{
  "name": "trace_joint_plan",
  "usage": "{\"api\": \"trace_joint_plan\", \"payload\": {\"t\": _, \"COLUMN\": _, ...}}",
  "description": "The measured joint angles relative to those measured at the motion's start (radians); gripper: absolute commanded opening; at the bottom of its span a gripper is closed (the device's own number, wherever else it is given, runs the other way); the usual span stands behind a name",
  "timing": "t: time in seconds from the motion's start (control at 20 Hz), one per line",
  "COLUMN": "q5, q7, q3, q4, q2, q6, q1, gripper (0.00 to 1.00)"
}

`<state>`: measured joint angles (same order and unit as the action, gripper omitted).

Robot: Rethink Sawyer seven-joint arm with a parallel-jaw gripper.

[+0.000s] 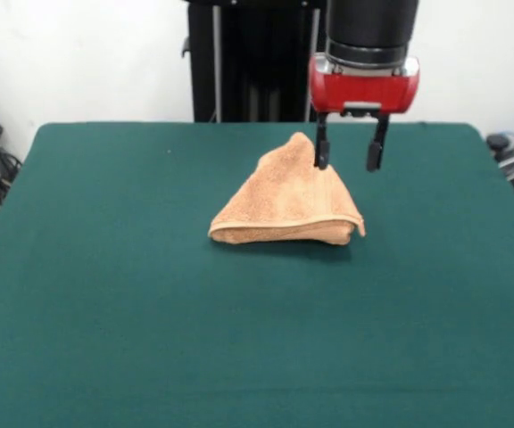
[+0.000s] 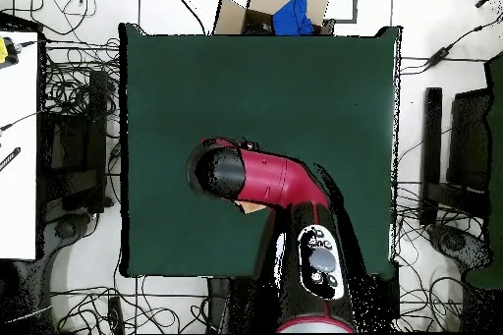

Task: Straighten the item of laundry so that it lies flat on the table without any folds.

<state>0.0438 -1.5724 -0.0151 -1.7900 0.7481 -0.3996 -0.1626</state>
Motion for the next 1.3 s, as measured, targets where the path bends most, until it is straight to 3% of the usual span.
{"api": "trace_joint_plan", "payload": {"t": 1.3, "q5": 0.002, "q7": 0.0, "q3": 0.008, "q4": 0.014, "q2": -0.034, "q6": 0.029, "q1": 0.026, "gripper": 1.0}}
